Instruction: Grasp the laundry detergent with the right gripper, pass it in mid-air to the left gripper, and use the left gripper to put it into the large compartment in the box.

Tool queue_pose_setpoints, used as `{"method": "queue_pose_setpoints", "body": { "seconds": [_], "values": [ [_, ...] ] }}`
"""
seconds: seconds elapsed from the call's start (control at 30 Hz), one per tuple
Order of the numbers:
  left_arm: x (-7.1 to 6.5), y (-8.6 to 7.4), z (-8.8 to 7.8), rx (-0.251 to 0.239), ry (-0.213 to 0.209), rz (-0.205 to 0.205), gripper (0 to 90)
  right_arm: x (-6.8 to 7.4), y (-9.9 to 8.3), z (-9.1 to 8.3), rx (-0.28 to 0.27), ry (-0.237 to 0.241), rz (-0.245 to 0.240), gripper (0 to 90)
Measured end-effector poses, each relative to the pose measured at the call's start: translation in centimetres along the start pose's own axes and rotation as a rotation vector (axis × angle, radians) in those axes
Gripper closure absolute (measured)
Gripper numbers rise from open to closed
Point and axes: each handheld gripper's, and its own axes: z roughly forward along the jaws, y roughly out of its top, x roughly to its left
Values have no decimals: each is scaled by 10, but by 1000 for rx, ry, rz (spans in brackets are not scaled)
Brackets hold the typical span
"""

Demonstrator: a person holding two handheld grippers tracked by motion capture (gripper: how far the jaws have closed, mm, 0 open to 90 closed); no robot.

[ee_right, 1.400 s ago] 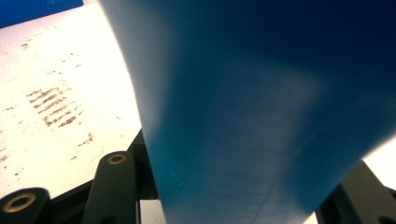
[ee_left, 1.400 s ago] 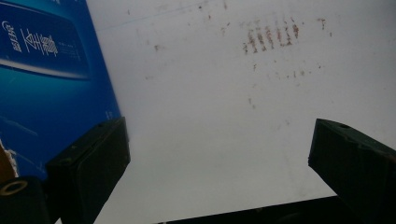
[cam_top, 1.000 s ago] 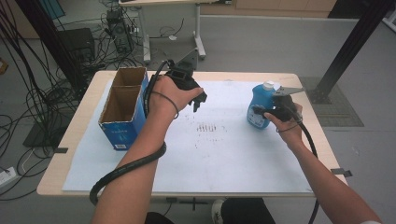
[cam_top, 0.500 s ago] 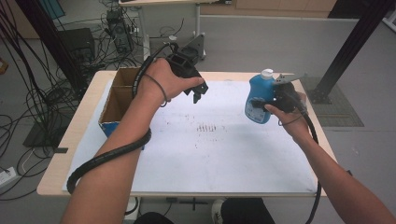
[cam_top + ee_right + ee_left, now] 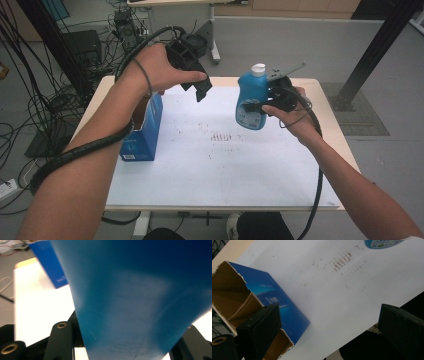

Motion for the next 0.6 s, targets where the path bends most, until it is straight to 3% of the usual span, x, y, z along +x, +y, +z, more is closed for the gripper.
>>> {"method": "queue_pose_setpoints", "body": {
  "seconds": [0.07,0.23,0.33,0.43,0.6],
  "values": [
    [1,0,-2,-2,3,14,55,6,6,7,5,37,-20,442],
    [2,0,-10,5,5,110,56,17,13,23,25,104,-62,441],
    [2,1,-14,2,-18,144,56,23,16,32,34,137,-83,441],
    [1,2,-17,20,-8,173,56,29,18,41,40,173,-107,441],
    [-2,5,-20,13,-27,225,57,38,21,50,37,220,-132,440]
  ]
}}
